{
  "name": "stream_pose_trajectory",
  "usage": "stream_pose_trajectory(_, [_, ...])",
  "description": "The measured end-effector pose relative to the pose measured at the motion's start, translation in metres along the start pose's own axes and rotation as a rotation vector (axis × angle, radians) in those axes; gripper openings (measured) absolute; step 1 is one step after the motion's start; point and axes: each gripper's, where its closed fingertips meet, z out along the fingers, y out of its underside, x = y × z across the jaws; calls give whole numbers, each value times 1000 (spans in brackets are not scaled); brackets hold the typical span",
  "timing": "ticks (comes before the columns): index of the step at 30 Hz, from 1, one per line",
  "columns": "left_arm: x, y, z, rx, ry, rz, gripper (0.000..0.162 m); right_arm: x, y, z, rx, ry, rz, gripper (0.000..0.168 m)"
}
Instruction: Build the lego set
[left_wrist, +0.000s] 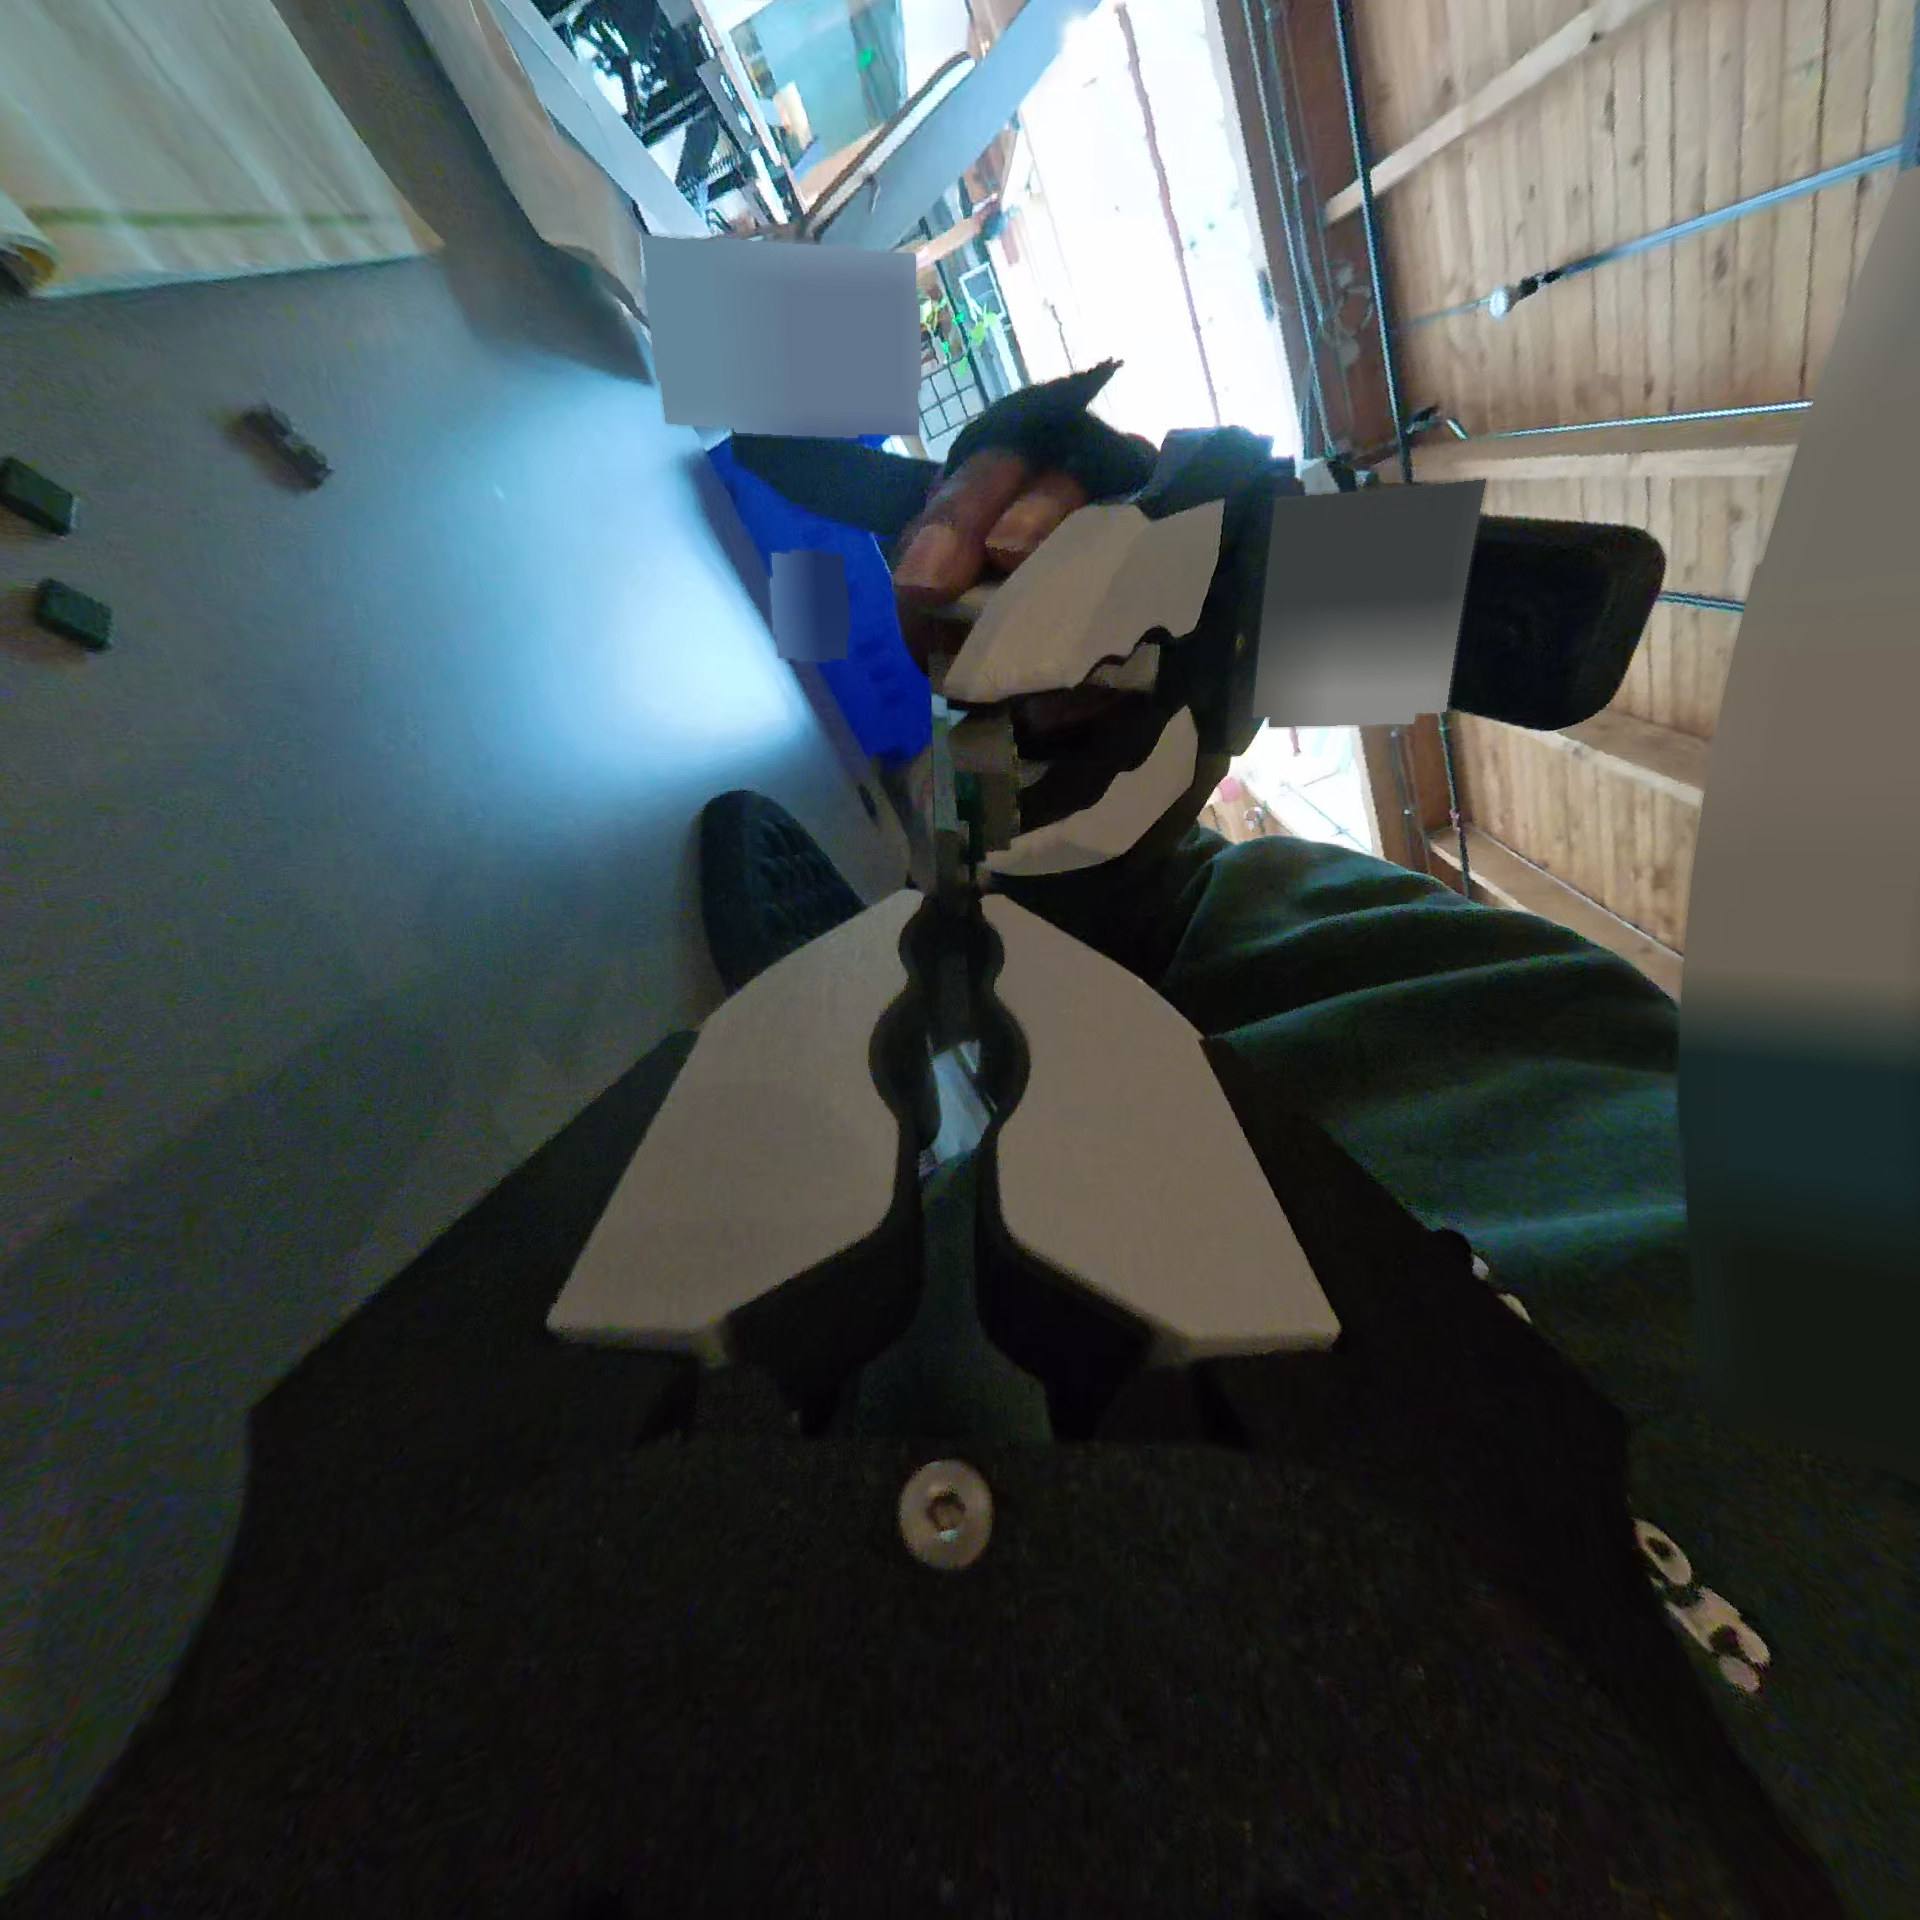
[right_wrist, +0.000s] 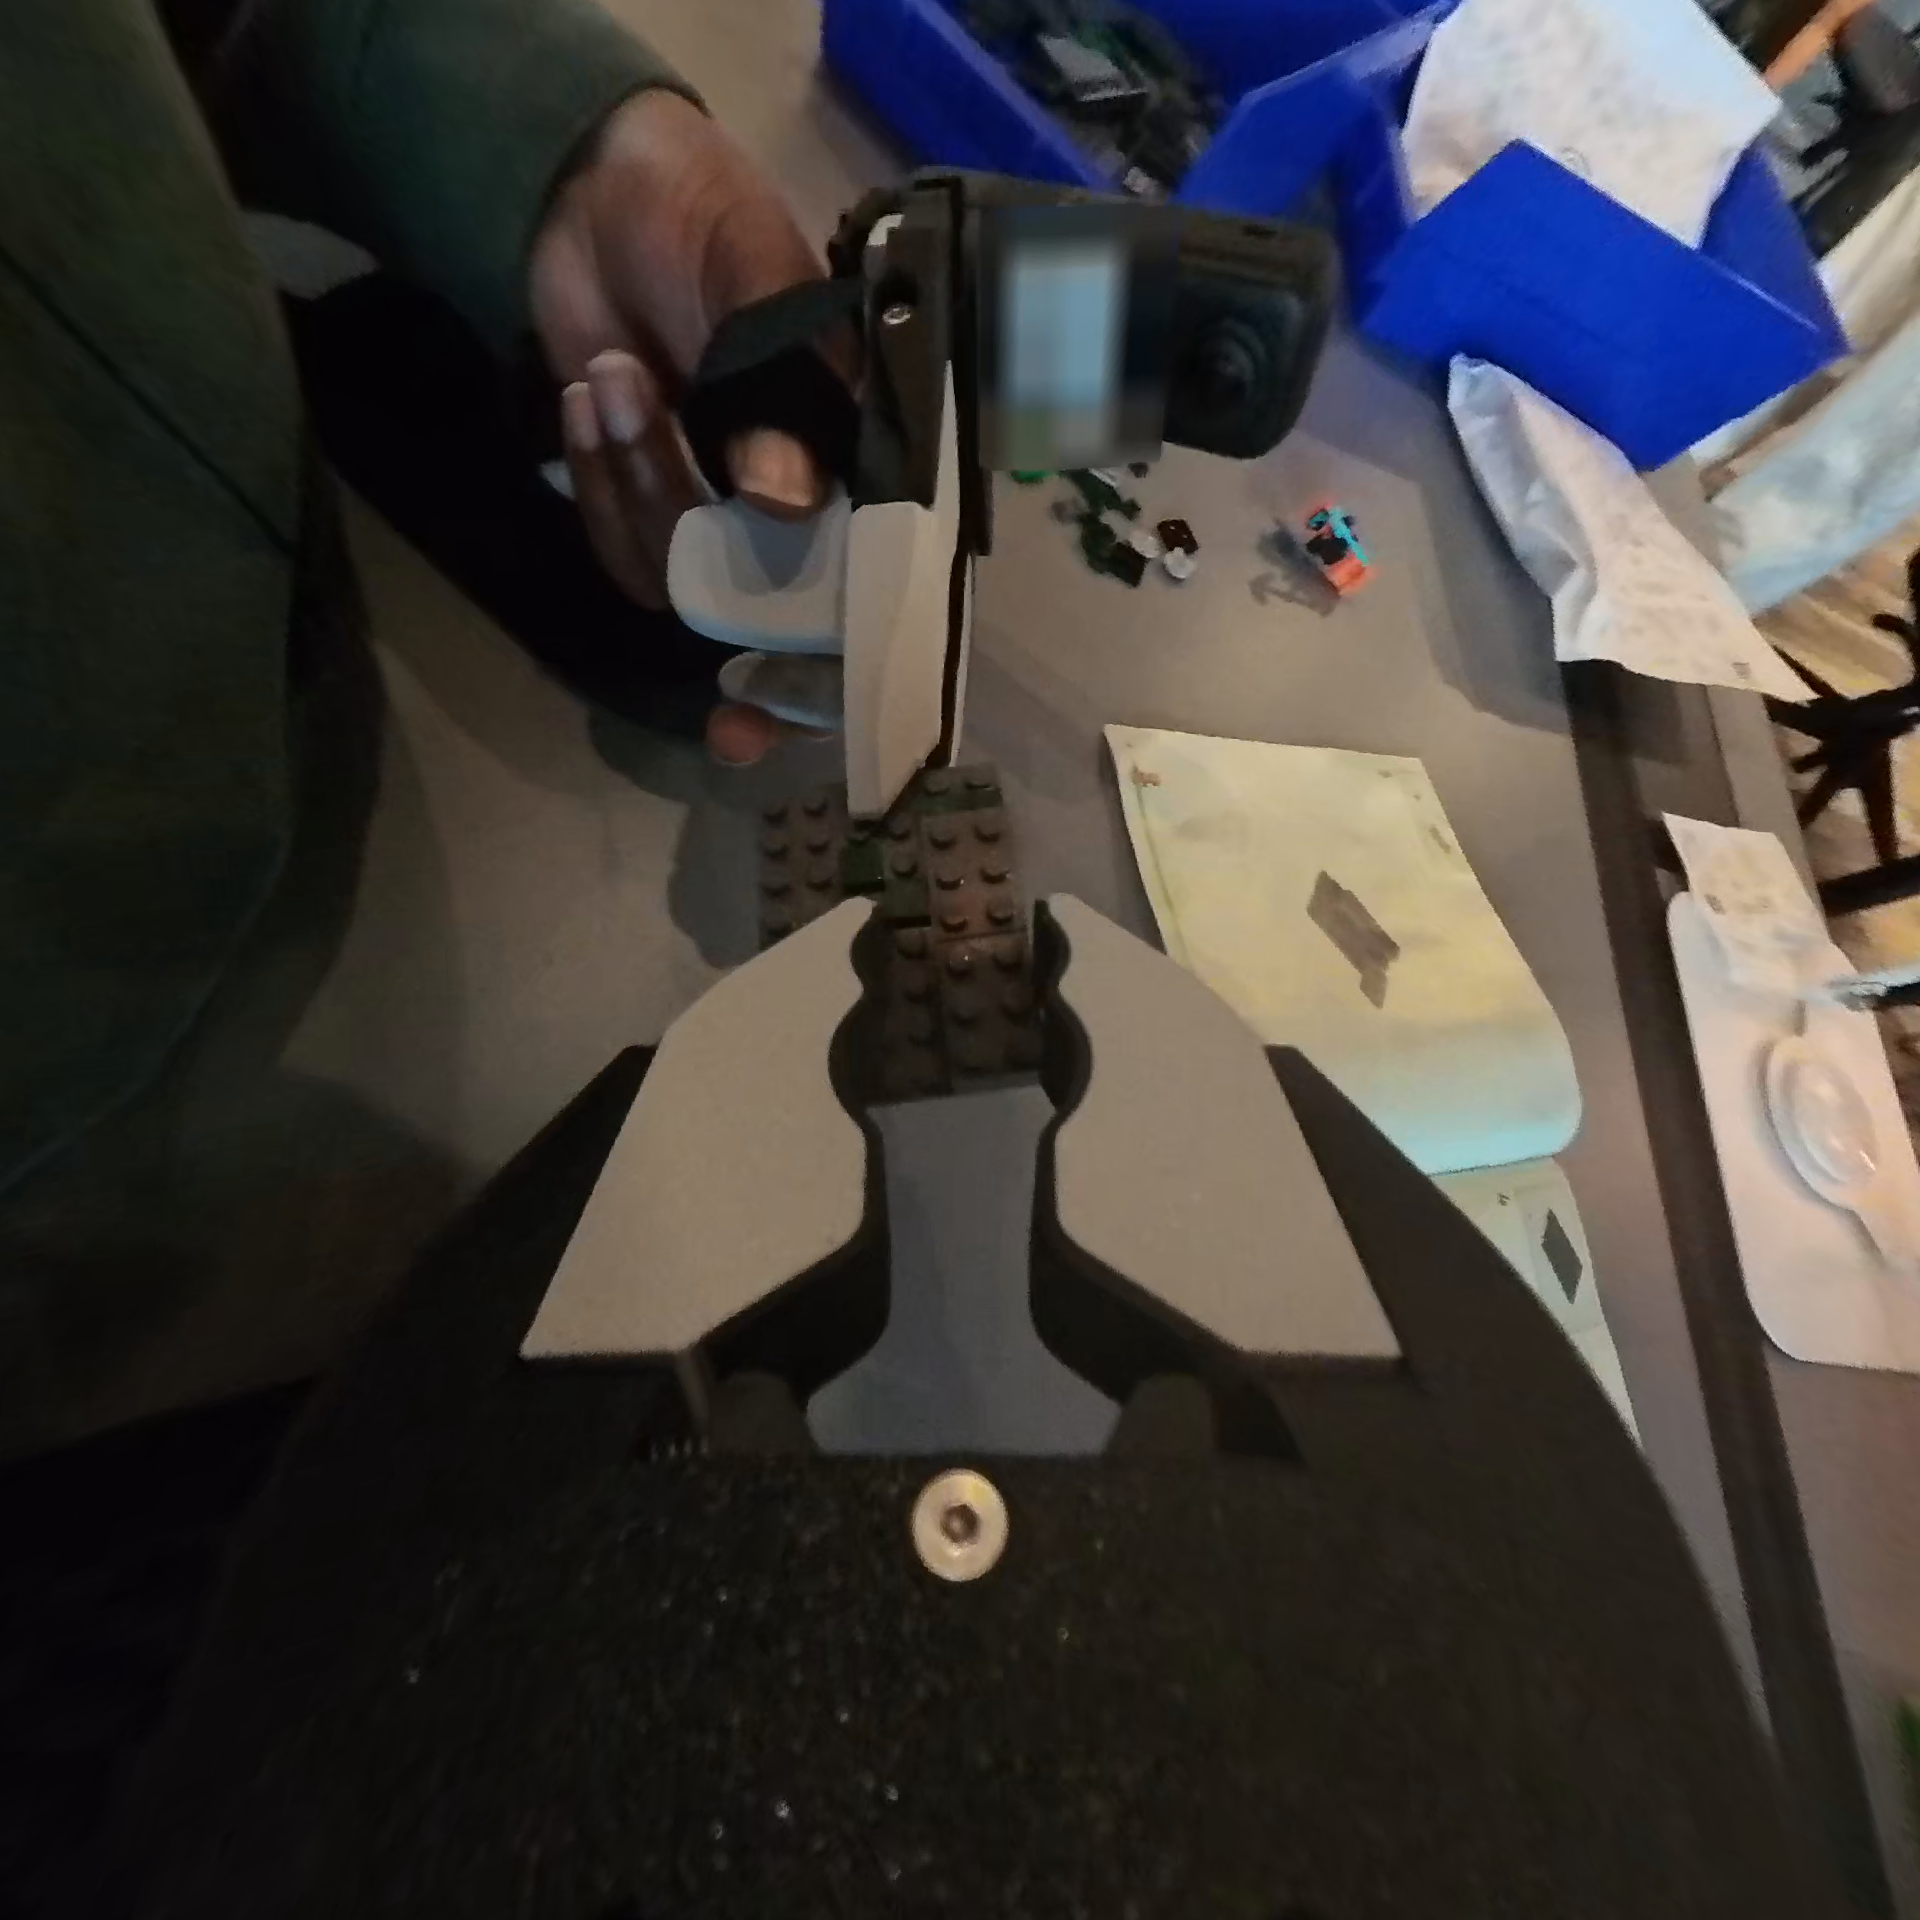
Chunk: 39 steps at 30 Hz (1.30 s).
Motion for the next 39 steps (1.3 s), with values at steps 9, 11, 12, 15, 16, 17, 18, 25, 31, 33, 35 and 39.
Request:
stream_pose_trajectory(9, [0, 4, -1, -33, 1, 0, 5, -5, 0, 1, -17, -43, -32, 23])
stream_pose_trajectory(11, [0, 6, -1, -43, 7, -5, 5, -6, 0, 0, -12, -51, -32, 16])
stream_pose_trajectory(12, [0, 7, 0, -47, 3, -3, 5, -7, 0, 0, -18, -57, -34, 16])
stream_pose_trajectory(15, [-1, 7, -1, -38, 7, -14, 5, -7, 0, 0, -27, -45, -38, 16])
stream_pose_trajectory(16, [-1, 7, -1, -37, 7, -12, 5, -7, 0, 0, -27, -44, -30, 16])
stream_pose_trajectory(17, [-1, 6, -1, -34, 9, -14, 5, -7, -1, 0, -27, -45, -26, 17])
stream_pose_trajectory(18, [0, 5, -1, -30, 15, -19, 5, -7, -1, 0, -28, -48, -23, 18])
stream_pose_trajectory(25, [1, 3, 0, -22, 26, -31, 5, -6, -1, 0, -28, -50, -9, 23])
stream_pose_trajectory(31, [1, 6, 1, -31, 30, -39, 5, -8, -1, -1, -32, -66, -18, 22])
stream_pose_trajectory(33, [2, 6, 1, -31, 29, -40, 5, -9, -1, -1, -33, -66, -22, 22])
stream_pose_trajectory(35, [2, 6, 1, -29, 30, -41, 5, -9, -1, -2, -37, -64, -27, 22])
stream_pose_trajectory(39, [2, 6, 2, -26, 30, -43, 5, -9, 0, -2, -38, -61, -29, 22])
